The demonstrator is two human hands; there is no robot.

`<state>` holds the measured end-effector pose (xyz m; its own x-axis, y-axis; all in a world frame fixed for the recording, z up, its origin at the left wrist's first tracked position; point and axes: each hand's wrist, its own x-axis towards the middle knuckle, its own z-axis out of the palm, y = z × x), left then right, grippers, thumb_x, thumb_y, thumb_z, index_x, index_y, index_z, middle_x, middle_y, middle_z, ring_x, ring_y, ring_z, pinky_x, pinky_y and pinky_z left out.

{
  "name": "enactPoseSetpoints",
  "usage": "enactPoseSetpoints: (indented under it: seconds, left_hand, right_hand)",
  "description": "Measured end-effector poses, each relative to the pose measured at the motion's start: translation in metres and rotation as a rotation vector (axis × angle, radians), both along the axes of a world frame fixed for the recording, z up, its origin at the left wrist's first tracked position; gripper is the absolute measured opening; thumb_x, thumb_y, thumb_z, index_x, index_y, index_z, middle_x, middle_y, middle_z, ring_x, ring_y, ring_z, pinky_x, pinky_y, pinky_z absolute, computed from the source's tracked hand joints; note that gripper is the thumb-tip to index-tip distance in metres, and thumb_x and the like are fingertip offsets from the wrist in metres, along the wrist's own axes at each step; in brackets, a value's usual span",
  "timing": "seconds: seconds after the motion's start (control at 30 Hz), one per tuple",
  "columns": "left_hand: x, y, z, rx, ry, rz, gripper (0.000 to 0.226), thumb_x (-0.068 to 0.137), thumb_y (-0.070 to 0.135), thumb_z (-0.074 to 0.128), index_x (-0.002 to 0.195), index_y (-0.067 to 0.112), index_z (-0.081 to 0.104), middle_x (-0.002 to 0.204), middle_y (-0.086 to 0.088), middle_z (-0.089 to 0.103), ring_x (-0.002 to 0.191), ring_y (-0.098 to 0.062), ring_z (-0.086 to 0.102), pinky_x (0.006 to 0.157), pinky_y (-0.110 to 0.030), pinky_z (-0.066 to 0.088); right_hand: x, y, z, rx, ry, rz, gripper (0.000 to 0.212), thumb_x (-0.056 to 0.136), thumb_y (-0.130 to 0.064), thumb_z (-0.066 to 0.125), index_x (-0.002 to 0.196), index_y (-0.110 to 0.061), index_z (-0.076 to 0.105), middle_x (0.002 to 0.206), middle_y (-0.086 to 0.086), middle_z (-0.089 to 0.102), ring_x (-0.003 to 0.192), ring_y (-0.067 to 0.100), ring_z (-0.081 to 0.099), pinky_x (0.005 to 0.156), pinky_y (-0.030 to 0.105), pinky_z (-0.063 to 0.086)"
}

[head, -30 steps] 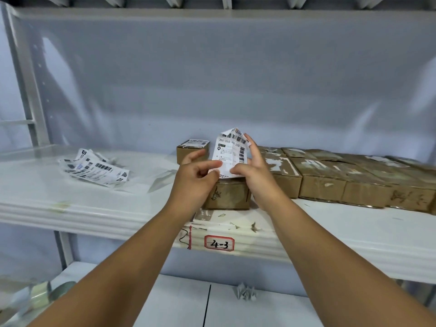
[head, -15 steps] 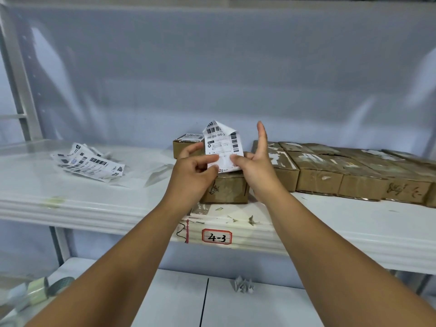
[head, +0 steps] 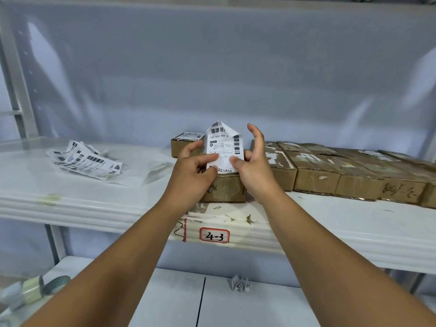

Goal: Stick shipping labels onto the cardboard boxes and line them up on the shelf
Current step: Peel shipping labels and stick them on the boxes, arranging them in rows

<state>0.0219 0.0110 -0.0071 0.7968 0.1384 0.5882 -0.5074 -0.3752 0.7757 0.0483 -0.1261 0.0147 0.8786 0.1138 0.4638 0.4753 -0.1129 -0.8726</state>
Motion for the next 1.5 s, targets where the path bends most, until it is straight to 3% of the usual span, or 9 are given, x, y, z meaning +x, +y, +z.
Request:
enactPoseSetpoints:
  seconds: [0.13, 0.23, 0.5, 0.7, 0.9, 1.07, 1.27, 1.43, 1.5]
  left_hand:
    - [0.000, 0.000, 0.000, 0.024, -0.015, 0.002, 0.031, 0.089, 0.009, 0.059, 0.119, 0.010, 0.064, 0.141, 0.009, 0.033, 0.087, 0.024, 0.048, 0.073, 0.005, 0.036]
    - [-0.002, 0.000, 0.001, 0.050, -0.014, 0.008, 0.030, 0.090, 0.010, 0.058, 0.119, 0.012, 0.064, 0.141, 0.010, 0.034, 0.095, 0.013, 0.052, 0.075, 0.004, 0.037]
    - [-0.006, 0.000, 0.002, 0.123, -0.003, 0.059, 0.024, 0.088, 0.010, 0.056, 0.106, 0.018, 0.070, 0.140, 0.011, 0.034, 0.107, -0.012, 0.051, 0.076, -0.001, 0.036]
    - [-0.006, -0.004, 0.002, 0.195, -0.033, 0.085, 0.022, 0.089, 0.008, 0.053, 0.097, 0.018, 0.072, 0.135, 0.004, 0.038, 0.089, 0.030, 0.039, 0.067, 0.009, 0.029]
    - [-0.009, -0.007, 0.003, 0.241, -0.063, 0.116, 0.025, 0.089, 0.006, 0.050, 0.090, 0.021, 0.069, 0.140, 0.002, 0.033, 0.117, 0.002, 0.035, 0.078, 0.010, 0.022]
    - [-0.010, -0.009, 0.000, 0.290, -0.091, 0.121, 0.026, 0.088, 0.004, 0.049, 0.088, 0.020, 0.069, 0.140, 0.001, 0.032, 0.101, -0.006, 0.048, 0.079, 0.002, 0.029]
    - [-0.007, -0.007, -0.002, 0.292, -0.074, 0.186, 0.025, 0.087, 0.013, 0.048, 0.085, 0.026, 0.069, 0.126, 0.008, 0.037, 0.124, -0.008, 0.028, 0.096, -0.018, 0.025]
    - [-0.006, -0.007, -0.001, 0.444, -0.150, 0.212, 0.041, 0.077, 0.027, 0.033, 0.088, 0.016, 0.071, 0.107, 0.009, 0.067, 0.114, -0.009, 0.051, 0.109, -0.041, 0.026]
    - [-0.006, -0.007, -0.001, 0.499, -0.094, 0.211, 0.043, 0.078, 0.026, 0.028, 0.094, 0.017, 0.068, 0.104, 0.010, 0.068, 0.109, -0.007, 0.055, 0.114, -0.038, 0.015]
  right_hand:
    - [0.001, 0.000, -0.001, -0.015, 0.000, 0.008, 0.071, 0.094, 0.001, 0.049, 0.139, -0.045, 0.018, 0.093, -0.005, 0.070, 0.084, 0.017, 0.069, 0.077, 0.030, 0.055]
    - [0.002, -0.001, -0.001, -0.018, 0.000, 0.019, 0.066, 0.095, 0.002, 0.048, 0.138, -0.041, 0.022, 0.092, -0.010, 0.068, 0.078, 0.006, 0.068, 0.070, 0.020, 0.054]
    - [0.002, 0.003, -0.005, -0.132, -0.066, -0.047, 0.072, 0.089, -0.002, 0.054, 0.118, -0.061, 0.024, 0.115, 0.009, 0.062, 0.095, 0.020, 0.065, 0.083, 0.042, 0.054]
    - [0.004, 0.001, -0.005, -0.138, -0.056, -0.021, 0.077, 0.086, -0.002, 0.059, 0.131, -0.051, 0.021, 0.106, 0.008, 0.066, 0.091, 0.019, 0.067, 0.078, 0.039, 0.055]
    - [0.007, 0.000, -0.007, -0.096, -0.006, -0.019, 0.081, 0.085, -0.005, 0.063, 0.139, -0.045, 0.018, 0.097, 0.004, 0.067, 0.087, 0.016, 0.067, 0.073, 0.027, 0.053]
    - [0.007, 0.000, -0.005, -0.069, 0.029, -0.023, 0.065, 0.084, -0.006, 0.065, 0.128, -0.038, 0.029, 0.095, -0.004, 0.064, 0.079, 0.006, 0.062, 0.066, 0.016, 0.046]
    - [0.012, -0.001, -0.008, -0.189, -0.040, -0.088, 0.017, 0.083, -0.011, 0.064, 0.089, -0.025, 0.056, 0.087, -0.012, 0.052, 0.082, 0.005, 0.049, 0.068, 0.019, 0.038]
    - [0.017, 0.003, -0.012, -0.186, -0.029, -0.112, 0.015, 0.081, -0.015, 0.064, 0.080, -0.029, 0.069, 0.112, -0.002, 0.062, 0.107, 0.008, 0.057, 0.096, 0.025, 0.044]
    - [0.016, 0.003, -0.012, -0.198, -0.038, -0.124, 0.018, 0.082, -0.013, 0.062, 0.080, -0.027, 0.071, 0.113, -0.002, 0.060, 0.107, 0.007, 0.057, 0.099, 0.024, 0.042]
